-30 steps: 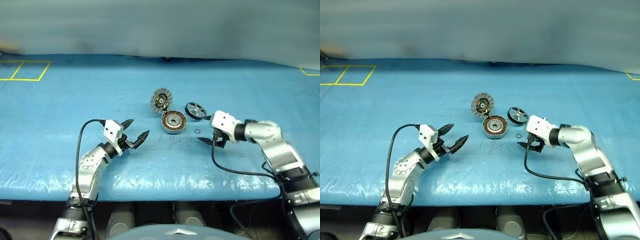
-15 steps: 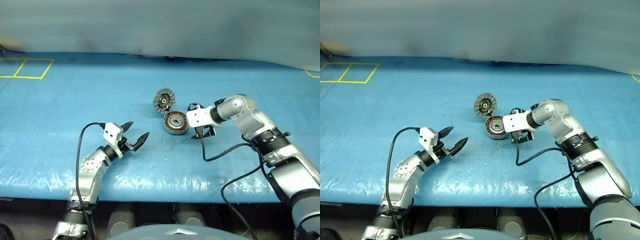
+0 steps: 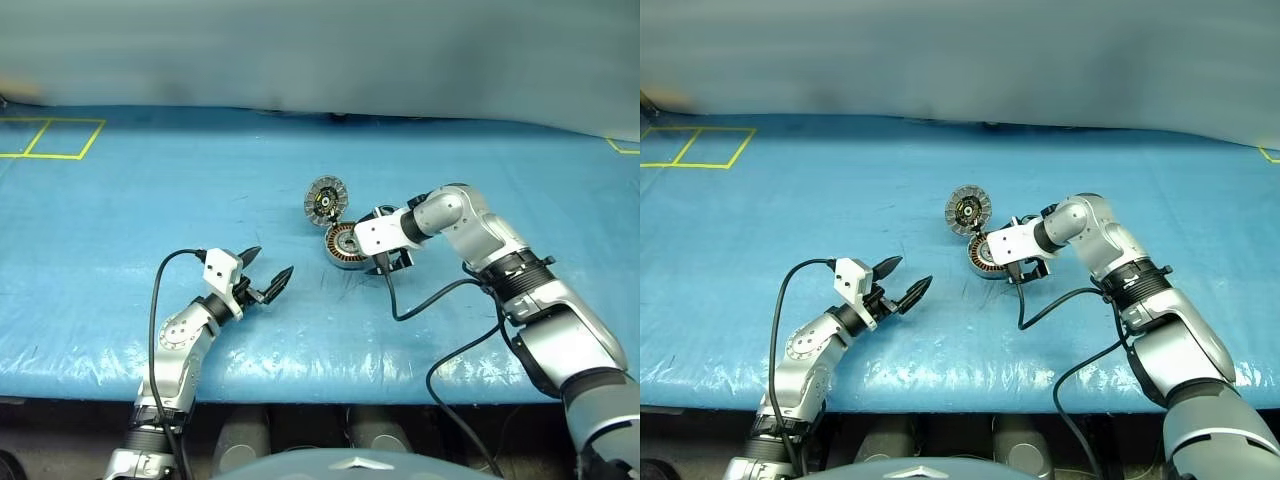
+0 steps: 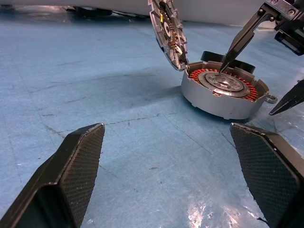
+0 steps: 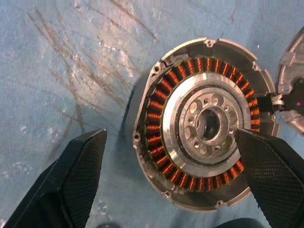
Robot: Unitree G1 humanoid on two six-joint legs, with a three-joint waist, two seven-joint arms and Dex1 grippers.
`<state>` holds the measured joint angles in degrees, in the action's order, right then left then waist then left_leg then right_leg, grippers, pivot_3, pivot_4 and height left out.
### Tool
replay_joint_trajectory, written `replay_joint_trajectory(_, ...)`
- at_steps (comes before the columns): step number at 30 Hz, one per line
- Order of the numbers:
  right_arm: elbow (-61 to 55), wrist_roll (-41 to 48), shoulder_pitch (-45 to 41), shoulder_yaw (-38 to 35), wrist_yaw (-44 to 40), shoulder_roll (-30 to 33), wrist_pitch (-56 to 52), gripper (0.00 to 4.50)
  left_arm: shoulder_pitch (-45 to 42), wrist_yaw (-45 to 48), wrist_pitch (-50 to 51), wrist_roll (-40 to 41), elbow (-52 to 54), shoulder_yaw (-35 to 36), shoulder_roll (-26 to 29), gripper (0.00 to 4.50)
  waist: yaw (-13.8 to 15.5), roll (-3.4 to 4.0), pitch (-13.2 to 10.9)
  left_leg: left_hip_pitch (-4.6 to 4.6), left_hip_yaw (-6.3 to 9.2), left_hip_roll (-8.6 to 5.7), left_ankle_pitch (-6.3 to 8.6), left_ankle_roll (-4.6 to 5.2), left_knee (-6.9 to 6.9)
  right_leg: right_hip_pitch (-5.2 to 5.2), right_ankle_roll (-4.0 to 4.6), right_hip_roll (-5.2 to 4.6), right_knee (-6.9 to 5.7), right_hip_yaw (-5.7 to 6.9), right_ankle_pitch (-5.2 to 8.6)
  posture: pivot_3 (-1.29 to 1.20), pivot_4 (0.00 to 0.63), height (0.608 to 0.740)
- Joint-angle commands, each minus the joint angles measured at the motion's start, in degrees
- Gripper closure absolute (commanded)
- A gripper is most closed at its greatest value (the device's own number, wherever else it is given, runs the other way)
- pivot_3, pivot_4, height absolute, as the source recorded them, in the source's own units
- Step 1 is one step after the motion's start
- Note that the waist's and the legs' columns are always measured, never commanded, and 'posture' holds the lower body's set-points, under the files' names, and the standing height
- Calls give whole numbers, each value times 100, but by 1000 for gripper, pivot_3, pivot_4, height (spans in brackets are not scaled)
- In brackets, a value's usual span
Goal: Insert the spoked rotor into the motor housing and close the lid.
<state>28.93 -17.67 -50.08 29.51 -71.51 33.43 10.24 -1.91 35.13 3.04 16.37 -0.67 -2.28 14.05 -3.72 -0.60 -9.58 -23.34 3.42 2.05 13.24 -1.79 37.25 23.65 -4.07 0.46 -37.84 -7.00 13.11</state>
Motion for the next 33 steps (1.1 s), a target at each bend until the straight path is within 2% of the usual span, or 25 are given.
replay_joint_trajectory(1, 124, -73, -188, -10, -12, -35, 181, 20, -16, -2, -123, 11, 256, 30, -1, 0, 0, 0, 0, 0, 0, 0, 0, 0, 0, 0, 0, 0, 0, 0, 0, 0, 150, 740)
replay_joint_trajectory(6, 194, -96, -156, 23, -68, -42, 278, 20, 56, -30, -121, 16, 315, 64, 27, 0, 7, 0, 0, -1, 1, -1, 0, 0, 0, 0, 1, -1, 1, 0, 0, 0, 150, 740)
replay_joint_trajectory(19, -471, -2, 135, -94, -179, 104, 87, 20, 32, -31, -90, 2, 288, 54, 25, 0, 5, 0, 0, 0, 1, -1, 0, 0, 0, 0, 2, -1, -1, 1, 0, 0, 150, 740)
replay_joint_trajectory(26, 308, -315, 72, 68, 48, -63, 113, 20, -2, -23, -93, -19, 268, 36, 31, 0, -4, 0, 0, 8, 0, 0, 0, 0, 0, -7, 1, 0, -1, 1, 1, 0, 150, 740)
replay_joint_trajectory(29, 440, -355, 34, 76, 87, -97, 80, 637, 47, -42, -89, -28, 309, 52, 52, 0, -9, 0, 0, 25, -3, 0, 0, 0, 1, -26, 0, -1, -1, 0, 1, 0, 150, 740)
replay_joint_trajectory(33, 418, -403, 56, 38, 301, -104, 133, 1936, 104, -54, -82, -23, 346, 67, 73, 0, 2, 0, 1, 31, -3, 0, -2, -2, 3, -32, -24, -1, -4, 0, 17, 0, 150, 740)
